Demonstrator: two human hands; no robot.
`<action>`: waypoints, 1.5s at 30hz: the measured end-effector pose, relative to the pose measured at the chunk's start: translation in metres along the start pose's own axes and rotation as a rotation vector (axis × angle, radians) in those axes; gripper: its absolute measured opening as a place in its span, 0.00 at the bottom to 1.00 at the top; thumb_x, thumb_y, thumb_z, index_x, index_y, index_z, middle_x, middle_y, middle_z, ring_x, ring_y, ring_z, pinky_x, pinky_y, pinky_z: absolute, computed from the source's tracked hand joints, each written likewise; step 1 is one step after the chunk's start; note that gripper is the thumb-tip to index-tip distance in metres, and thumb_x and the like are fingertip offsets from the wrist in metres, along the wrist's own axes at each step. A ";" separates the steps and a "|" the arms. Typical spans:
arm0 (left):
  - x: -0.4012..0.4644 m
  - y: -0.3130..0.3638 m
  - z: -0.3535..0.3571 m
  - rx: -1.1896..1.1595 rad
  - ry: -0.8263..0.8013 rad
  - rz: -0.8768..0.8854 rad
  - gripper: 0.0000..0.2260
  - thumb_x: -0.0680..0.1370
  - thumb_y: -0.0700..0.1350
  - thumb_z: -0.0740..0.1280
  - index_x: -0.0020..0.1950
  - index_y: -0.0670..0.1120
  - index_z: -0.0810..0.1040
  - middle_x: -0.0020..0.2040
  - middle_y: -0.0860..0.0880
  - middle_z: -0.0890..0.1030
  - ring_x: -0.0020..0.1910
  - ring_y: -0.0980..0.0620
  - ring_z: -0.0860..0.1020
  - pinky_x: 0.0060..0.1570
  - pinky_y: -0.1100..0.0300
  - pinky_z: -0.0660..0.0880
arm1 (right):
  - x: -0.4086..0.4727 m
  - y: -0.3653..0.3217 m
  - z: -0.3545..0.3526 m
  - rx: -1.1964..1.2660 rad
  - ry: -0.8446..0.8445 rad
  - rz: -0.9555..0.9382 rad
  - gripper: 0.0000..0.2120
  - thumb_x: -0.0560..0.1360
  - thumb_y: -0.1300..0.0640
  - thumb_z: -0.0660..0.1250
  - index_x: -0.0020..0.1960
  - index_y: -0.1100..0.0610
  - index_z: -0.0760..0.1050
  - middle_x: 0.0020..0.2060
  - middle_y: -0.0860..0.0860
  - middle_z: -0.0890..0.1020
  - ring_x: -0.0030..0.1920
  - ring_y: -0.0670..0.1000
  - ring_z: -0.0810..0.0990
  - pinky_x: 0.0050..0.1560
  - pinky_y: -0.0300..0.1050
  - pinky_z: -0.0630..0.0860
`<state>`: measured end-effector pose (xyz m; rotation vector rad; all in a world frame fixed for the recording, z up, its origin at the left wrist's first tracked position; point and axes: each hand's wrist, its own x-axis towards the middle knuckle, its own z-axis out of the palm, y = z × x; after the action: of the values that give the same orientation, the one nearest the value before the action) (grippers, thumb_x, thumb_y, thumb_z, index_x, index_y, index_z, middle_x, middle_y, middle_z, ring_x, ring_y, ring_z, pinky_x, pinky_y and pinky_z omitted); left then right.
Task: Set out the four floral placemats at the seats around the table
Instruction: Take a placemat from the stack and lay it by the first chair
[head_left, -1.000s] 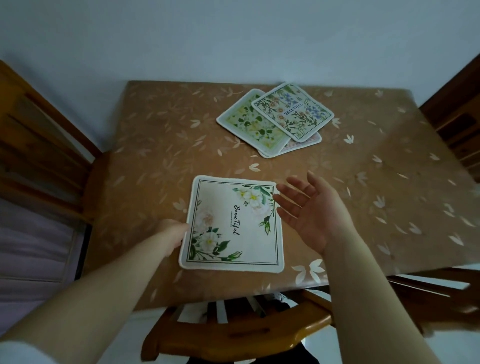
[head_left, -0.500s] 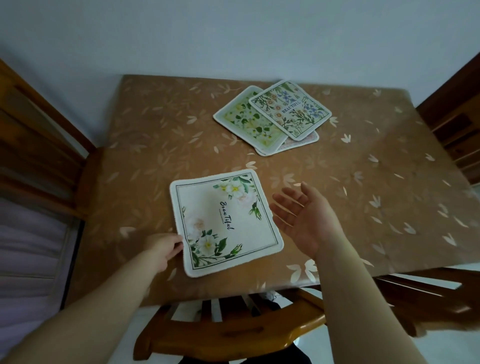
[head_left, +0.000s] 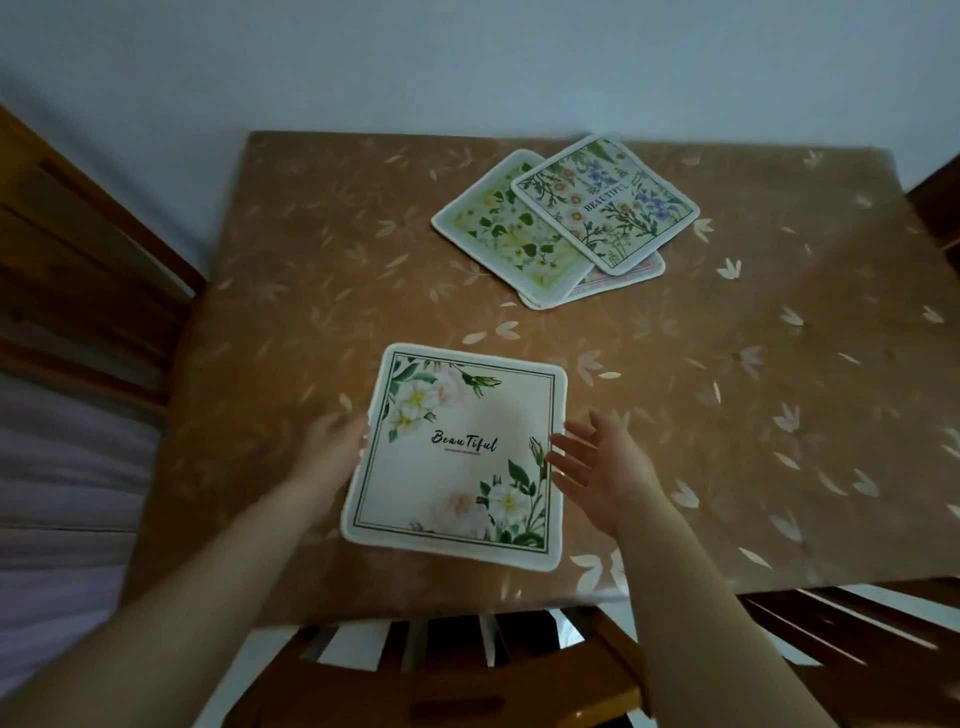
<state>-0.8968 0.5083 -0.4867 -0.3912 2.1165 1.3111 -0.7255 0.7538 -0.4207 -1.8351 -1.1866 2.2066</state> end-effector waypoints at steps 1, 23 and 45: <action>0.012 0.007 -0.006 0.020 0.060 0.006 0.11 0.79 0.52 0.66 0.50 0.46 0.81 0.54 0.40 0.84 0.54 0.41 0.81 0.58 0.45 0.78 | 0.008 0.000 -0.004 -0.023 0.015 -0.002 0.19 0.83 0.46 0.61 0.59 0.60 0.80 0.56 0.58 0.85 0.56 0.59 0.84 0.52 0.55 0.79; 0.007 -0.025 -0.005 -0.041 -0.057 -0.354 0.30 0.81 0.67 0.52 0.58 0.45 0.80 0.56 0.44 0.82 0.57 0.46 0.78 0.58 0.45 0.71 | 0.099 -0.018 -0.009 -0.231 -0.189 0.183 0.16 0.83 0.49 0.59 0.43 0.58 0.76 0.31 0.53 0.75 0.21 0.48 0.68 0.22 0.40 0.71; -0.003 -0.048 -0.028 -0.113 -0.233 -0.234 0.27 0.80 0.67 0.53 0.54 0.47 0.80 0.55 0.47 0.82 0.54 0.50 0.79 0.60 0.46 0.75 | 0.064 0.063 -0.021 -0.144 0.025 -0.065 0.23 0.83 0.38 0.57 0.54 0.54 0.82 0.46 0.51 0.89 0.48 0.53 0.84 0.42 0.50 0.77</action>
<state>-0.8786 0.4616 -0.5096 -0.4914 1.7532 1.2759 -0.7003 0.7505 -0.5096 -1.8398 -1.4138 2.1085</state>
